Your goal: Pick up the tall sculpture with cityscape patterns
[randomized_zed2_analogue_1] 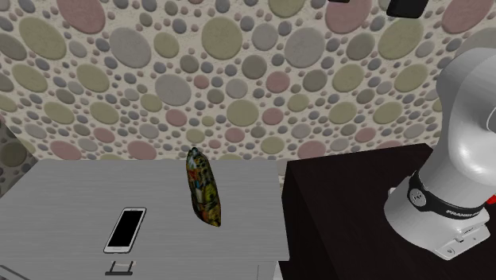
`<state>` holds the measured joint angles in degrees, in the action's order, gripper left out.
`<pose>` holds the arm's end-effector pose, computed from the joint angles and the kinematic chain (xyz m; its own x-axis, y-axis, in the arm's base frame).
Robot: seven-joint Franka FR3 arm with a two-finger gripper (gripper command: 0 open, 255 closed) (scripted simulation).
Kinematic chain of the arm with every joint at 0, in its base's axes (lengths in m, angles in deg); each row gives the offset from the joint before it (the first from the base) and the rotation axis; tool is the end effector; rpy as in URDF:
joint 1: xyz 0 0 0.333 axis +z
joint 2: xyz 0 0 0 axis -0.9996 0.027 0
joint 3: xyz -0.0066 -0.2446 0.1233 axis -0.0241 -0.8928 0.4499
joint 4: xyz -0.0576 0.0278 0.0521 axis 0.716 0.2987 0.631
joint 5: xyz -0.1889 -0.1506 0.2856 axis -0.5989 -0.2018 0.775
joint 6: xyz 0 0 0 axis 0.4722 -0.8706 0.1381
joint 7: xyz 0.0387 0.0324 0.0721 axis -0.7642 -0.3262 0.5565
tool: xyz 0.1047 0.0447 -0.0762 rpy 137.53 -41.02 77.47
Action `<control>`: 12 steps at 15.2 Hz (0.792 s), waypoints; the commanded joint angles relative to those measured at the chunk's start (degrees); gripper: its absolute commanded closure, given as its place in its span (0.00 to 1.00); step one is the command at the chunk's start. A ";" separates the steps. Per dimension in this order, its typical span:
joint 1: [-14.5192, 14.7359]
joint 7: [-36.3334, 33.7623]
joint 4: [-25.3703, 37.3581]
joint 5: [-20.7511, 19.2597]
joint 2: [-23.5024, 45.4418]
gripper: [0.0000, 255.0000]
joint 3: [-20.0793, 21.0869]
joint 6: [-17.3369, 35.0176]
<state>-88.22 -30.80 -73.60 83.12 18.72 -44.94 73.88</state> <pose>0.3248 0.0077 0.5644 0.9955 -0.0412 0.0855 -0.0370 -0.9981 -0.0494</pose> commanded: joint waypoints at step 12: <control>-0.10 18.23 -15.27 -4.76 3.13 0.00 -11.59 23.32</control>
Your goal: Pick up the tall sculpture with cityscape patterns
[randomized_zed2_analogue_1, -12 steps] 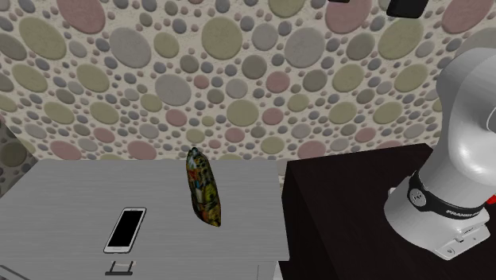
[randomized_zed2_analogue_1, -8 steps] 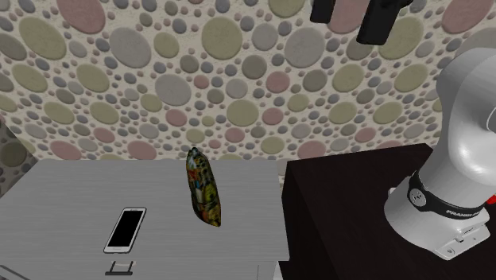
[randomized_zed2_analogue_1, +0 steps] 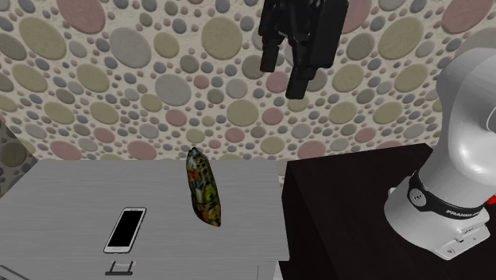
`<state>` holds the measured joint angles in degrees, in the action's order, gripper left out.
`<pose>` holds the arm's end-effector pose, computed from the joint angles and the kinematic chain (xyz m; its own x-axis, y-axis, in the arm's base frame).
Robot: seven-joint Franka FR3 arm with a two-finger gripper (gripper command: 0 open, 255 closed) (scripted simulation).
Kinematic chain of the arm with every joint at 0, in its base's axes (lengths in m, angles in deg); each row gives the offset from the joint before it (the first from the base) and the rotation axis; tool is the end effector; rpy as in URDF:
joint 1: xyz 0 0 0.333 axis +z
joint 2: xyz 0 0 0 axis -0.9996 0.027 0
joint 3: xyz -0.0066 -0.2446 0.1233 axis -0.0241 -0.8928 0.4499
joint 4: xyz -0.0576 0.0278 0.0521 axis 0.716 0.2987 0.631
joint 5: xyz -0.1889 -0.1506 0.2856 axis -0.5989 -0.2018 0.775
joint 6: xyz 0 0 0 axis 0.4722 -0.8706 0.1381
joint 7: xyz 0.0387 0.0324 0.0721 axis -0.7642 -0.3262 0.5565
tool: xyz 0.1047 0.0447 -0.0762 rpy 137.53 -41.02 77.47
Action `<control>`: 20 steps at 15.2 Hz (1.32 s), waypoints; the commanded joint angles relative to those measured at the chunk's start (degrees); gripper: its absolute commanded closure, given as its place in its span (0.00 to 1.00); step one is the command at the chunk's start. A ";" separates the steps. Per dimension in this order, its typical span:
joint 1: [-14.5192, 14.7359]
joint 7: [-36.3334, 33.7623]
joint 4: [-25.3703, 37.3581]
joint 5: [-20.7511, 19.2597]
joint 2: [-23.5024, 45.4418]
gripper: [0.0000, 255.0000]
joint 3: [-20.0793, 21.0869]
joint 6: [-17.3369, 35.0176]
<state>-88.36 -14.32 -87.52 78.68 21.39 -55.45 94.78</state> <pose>0.3570 -0.0681 0.4669 0.9799 0.1016 0.1715 0.1119 -0.9924 -0.0512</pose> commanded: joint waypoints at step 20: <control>17.94 61.02 7.64 35.43 44.33 0.00 -30.76 36.17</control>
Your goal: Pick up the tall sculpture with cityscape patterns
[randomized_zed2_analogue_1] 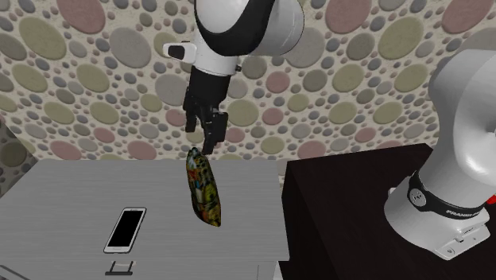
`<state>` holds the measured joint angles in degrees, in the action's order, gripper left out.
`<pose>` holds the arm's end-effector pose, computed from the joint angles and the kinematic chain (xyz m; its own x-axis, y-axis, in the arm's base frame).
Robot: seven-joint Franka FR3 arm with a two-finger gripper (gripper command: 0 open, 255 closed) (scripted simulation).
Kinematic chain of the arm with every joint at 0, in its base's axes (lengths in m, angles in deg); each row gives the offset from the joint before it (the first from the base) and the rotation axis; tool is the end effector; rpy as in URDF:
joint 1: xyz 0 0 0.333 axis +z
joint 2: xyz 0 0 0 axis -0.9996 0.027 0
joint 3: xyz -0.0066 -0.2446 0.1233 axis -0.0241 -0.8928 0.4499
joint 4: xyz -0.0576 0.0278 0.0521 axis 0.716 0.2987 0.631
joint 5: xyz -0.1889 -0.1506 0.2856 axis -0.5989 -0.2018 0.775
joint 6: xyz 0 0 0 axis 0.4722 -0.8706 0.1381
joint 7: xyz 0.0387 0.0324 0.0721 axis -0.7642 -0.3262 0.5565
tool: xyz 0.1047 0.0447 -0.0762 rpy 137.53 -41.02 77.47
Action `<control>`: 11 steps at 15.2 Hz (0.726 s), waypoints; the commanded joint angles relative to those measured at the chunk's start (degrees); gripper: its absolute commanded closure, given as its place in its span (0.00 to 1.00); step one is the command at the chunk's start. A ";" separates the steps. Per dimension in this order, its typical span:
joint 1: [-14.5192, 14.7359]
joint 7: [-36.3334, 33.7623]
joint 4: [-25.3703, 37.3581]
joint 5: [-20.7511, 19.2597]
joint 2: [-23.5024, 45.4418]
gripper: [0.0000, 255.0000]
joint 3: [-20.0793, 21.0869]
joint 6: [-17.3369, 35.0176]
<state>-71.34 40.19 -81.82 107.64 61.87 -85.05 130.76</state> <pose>0.4550 -0.1929 0.2740 0.8647 0.3721 0.3375 0.4007 -0.9161 -0.0168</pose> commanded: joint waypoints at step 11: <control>-2.99 20.60 5.04 22.61 13.98 0.00 3.44 1.45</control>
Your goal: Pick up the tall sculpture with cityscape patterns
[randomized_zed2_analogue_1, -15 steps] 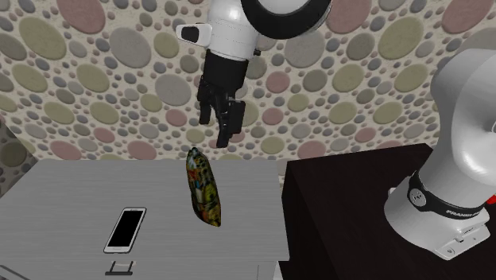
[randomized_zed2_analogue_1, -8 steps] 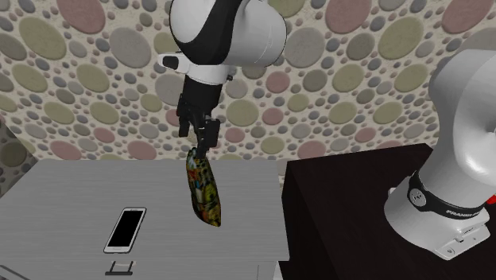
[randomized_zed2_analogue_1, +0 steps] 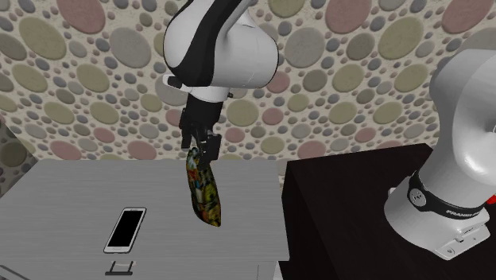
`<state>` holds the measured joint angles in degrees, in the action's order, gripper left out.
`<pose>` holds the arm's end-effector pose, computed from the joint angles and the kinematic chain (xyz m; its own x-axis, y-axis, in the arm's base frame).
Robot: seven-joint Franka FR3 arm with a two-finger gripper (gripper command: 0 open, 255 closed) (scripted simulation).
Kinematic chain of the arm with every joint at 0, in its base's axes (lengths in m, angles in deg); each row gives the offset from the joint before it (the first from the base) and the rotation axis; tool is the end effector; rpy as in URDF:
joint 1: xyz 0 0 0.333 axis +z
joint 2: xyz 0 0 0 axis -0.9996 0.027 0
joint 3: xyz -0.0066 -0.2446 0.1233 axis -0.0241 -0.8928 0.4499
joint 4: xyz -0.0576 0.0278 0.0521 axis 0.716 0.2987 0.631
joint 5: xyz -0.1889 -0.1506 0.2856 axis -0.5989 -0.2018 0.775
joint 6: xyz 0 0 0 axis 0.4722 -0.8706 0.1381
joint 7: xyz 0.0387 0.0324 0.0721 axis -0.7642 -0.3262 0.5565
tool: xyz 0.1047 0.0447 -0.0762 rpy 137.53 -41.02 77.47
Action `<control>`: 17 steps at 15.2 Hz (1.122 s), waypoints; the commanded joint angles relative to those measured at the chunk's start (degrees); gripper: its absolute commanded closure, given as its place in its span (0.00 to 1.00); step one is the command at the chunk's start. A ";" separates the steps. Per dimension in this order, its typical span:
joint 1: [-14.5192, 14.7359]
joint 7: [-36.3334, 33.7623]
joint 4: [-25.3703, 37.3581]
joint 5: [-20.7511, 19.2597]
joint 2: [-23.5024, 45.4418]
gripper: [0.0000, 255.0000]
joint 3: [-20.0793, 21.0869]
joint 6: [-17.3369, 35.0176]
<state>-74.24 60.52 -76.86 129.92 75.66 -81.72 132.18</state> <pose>0.4651 -0.2086 0.2146 0.8414 0.4033 0.3597 0.4336 -0.9011 -0.0037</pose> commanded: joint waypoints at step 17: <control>2.11 -7.47 -0.49 -9.15 -5.43 1.00 -2.92 -1.73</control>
<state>-72.27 54.03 -77.63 122.00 70.77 -84.28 130.89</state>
